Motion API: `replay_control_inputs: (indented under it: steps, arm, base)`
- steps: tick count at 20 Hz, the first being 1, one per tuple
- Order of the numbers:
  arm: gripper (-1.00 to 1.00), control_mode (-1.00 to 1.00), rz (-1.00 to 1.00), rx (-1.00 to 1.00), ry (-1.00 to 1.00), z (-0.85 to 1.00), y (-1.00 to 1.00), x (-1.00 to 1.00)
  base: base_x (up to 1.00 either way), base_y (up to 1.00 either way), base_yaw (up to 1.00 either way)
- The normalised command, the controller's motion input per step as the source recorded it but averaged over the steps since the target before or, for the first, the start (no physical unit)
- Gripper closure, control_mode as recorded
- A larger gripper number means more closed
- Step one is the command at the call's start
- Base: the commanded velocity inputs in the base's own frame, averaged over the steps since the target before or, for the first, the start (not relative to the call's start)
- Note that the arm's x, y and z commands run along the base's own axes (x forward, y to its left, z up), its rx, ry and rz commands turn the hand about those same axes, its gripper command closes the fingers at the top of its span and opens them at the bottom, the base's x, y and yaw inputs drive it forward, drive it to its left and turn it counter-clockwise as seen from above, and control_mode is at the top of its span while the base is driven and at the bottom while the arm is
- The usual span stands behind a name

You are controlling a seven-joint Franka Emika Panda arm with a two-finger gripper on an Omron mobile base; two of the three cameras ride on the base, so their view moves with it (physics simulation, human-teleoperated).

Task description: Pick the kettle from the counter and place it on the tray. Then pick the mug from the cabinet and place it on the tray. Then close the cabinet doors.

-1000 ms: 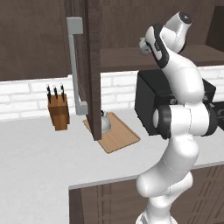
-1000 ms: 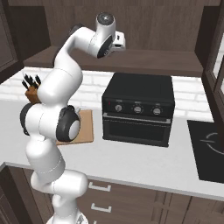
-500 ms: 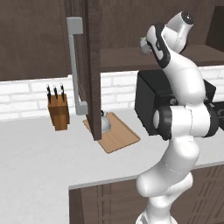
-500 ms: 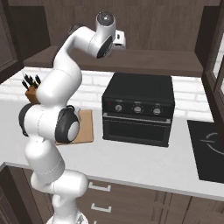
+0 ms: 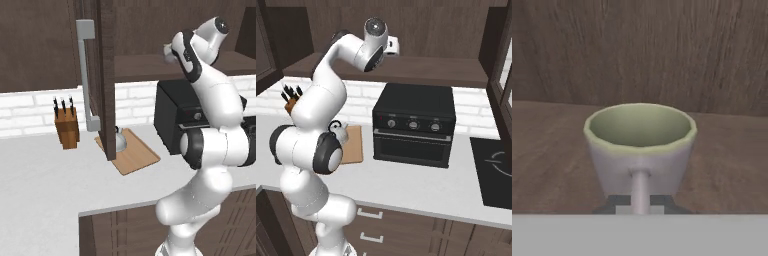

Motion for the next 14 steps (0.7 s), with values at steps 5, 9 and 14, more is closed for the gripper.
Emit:
replay_control_inputs:
  steps: [5,9,14]
  arm:
    - [1.00,-1.00,0.04,0.00,-0.08,0.00,0.02,-0.91]
    - [1.00,-1.00,0.20,0.00,0.00,0.00,0.09,-1.00]
    - [1.00,-1.00,0.36,0.00,0.04,-0.05,0.42,-0.90]
  base:
    - [0.00,0.00,0.00]
    - [0.00,0.00,0.00]
    - [0.00,0.00,0.00]
